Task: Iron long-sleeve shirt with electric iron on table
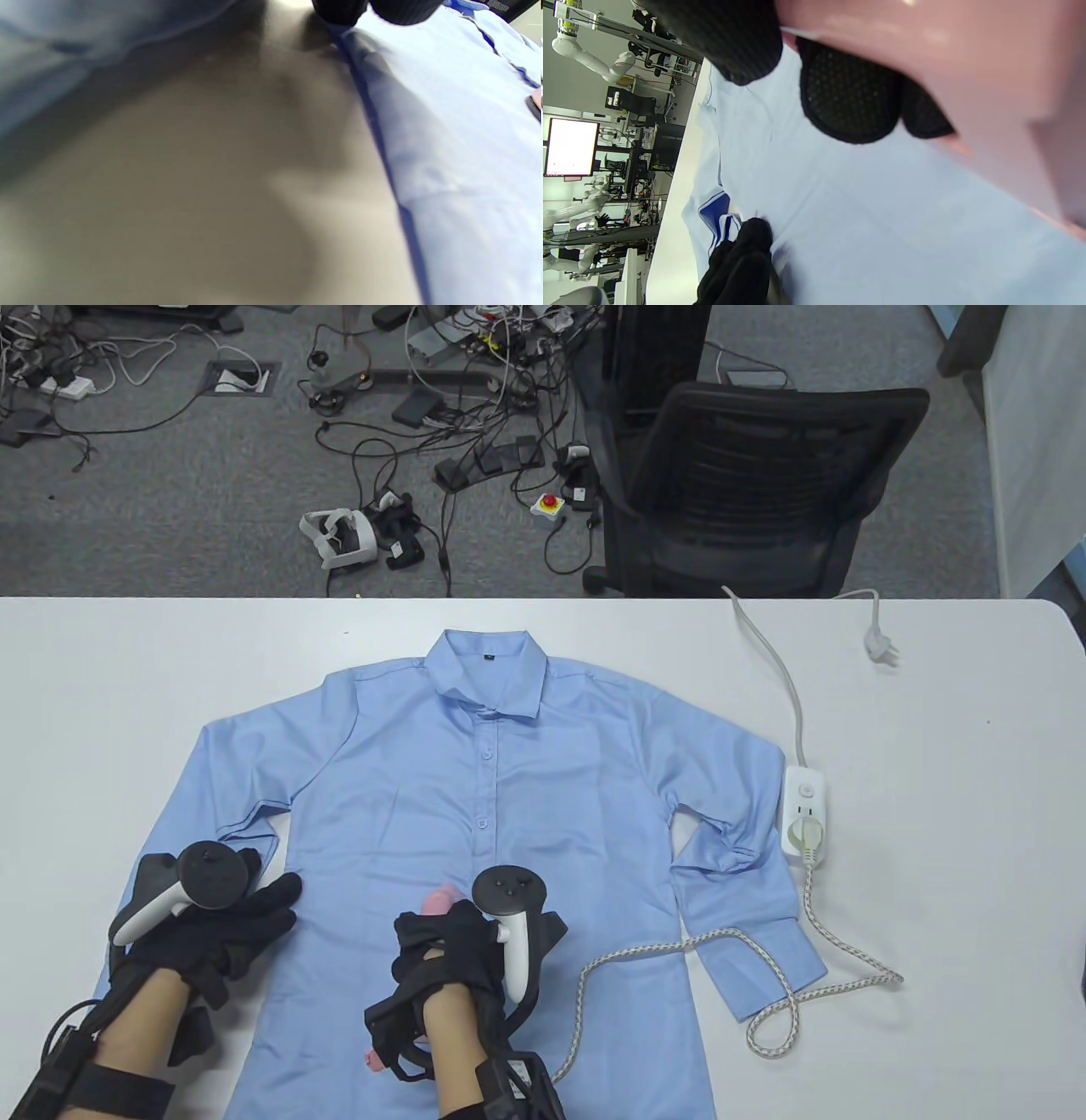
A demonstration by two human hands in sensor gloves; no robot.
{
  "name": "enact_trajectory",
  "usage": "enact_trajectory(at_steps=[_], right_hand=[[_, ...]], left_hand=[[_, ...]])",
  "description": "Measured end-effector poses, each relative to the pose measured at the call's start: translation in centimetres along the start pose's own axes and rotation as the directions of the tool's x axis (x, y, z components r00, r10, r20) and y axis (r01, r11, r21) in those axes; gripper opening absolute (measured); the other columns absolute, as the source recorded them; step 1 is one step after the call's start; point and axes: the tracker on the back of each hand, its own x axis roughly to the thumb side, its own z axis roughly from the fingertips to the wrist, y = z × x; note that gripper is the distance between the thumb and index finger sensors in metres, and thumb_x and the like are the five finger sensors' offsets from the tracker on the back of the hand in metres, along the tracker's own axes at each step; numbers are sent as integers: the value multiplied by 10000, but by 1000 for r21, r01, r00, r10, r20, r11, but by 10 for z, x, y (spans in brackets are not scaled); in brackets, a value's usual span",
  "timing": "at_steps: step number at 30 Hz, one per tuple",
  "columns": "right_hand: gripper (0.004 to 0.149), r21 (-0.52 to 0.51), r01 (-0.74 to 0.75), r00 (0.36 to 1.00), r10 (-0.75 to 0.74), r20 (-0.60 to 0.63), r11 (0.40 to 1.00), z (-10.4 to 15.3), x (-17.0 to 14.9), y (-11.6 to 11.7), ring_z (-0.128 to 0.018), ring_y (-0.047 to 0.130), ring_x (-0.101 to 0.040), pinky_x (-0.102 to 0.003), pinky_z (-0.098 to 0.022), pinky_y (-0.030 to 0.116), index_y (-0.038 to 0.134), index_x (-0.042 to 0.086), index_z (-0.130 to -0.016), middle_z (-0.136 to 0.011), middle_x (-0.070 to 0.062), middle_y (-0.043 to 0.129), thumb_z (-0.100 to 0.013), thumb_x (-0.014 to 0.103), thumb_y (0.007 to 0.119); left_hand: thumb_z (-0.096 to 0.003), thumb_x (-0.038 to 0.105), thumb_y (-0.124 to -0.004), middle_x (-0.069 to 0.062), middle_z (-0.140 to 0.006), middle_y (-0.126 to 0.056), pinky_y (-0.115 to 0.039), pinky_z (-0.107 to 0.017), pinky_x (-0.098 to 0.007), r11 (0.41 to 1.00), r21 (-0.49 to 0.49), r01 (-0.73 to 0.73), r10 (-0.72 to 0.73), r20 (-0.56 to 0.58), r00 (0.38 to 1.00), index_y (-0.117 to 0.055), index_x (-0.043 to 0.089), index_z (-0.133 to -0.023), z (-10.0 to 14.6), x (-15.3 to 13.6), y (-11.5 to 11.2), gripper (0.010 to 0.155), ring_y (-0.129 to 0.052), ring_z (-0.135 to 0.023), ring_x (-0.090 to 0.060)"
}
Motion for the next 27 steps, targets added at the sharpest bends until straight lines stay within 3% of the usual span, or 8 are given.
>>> enact_trajectory(at_steps=[4,8,12,16,20,27], right_hand=[[621,-39,-19,1000,19,-4,999,3,2,2,-407,988,-64,-308,-368,923,522,70,-808,-637,3,735,-397,456,783],[616,36,-2,999,1,51,999,22,10,17,-424,983,-89,-332,-389,909,512,69,-809,-645,-11,727,-403,456,768],[628,204,-52,991,25,134,978,60,25,51,-489,964,-122,-362,-441,884,477,63,-829,-682,-32,699,-408,439,752],[634,246,-124,975,73,209,961,81,25,84,-514,957,-112,-355,-458,881,453,63,-837,-703,-27,681,-409,433,740],[635,290,-119,982,70,173,950,81,11,111,-526,955,-95,-342,-466,887,439,67,-837,-709,-19,673,-414,443,728],[632,382,-83,994,51,92,920,78,-10,134,-567,942,-77,-330,-495,887,406,82,-839,-730,-7,645,-425,452,707]], left_hand=[[-548,617,-571,11,-1200,-47,19,-661,-644,1000,3,0,0,2,1000,-434,493,-1054,0,1,0,538,70,-1043,-297],[-549,612,-570,10,-1201,-55,22,-664,-643,1000,-6,1,-1,5,1000,-442,481,-1056,-1,2,2,539,66,-1046,-294],[-557,584,-567,8,-1204,-75,15,-668,-642,1000,-9,-15,15,16,1000,-459,459,-1058,-1,2,3,528,50,-1052,-293],[-558,580,-565,10,-1203,-71,14,-668,-643,999,-15,-33,33,23,999,-464,456,-1059,-2,0,3,526,50,-1052,-294],[-561,580,-556,5,-1202,-61,13,-668,-645,999,-20,-28,29,23,999,-448,449,-1067,-1,1,3,534,54,-1051,-297],[-566,574,-551,6,-1199,-47,15,-666,-645,998,-37,-51,52,26,998,-440,440,-1073,-1,1,3,536,62,-1047,-297]])
